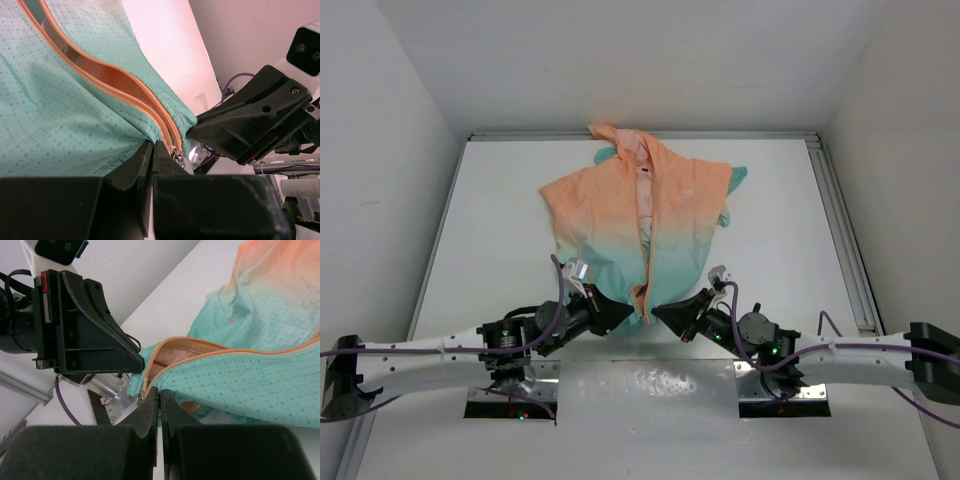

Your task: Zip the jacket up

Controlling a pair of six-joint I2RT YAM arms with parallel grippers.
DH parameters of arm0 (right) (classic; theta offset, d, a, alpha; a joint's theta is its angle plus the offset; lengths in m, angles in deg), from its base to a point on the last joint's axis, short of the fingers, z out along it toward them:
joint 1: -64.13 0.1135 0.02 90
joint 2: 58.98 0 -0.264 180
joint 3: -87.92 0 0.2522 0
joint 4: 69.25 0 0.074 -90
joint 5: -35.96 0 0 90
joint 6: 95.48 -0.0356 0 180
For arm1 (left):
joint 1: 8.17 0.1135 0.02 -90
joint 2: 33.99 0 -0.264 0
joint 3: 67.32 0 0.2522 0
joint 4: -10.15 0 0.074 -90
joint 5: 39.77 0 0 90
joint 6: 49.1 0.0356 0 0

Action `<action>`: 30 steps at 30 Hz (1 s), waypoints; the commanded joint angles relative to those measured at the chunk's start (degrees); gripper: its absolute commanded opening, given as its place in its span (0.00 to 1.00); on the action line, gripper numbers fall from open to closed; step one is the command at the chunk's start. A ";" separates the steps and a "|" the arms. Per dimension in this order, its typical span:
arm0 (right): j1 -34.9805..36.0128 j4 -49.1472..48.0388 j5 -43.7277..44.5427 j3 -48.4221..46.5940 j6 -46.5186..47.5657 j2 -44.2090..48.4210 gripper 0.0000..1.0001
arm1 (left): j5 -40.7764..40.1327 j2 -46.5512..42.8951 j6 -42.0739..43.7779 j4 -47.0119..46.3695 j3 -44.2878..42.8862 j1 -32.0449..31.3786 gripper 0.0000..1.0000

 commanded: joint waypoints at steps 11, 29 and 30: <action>0.52 -3.28 0.83 0.92 1.04 0.02 0.00 | 1.13 0.37 -0.15 -3.90 0.31 -0.51 0.00; 0.52 -3.02 2.23 0.04 2.80 -0.24 0.00 | 2.28 1.68 -0.94 -5.13 0.75 -0.50 0.00; 0.52 -3.10 2.14 -0.13 2.80 -0.42 0.00 | 2.45 1.77 -0.94 -5.31 0.92 -0.51 0.00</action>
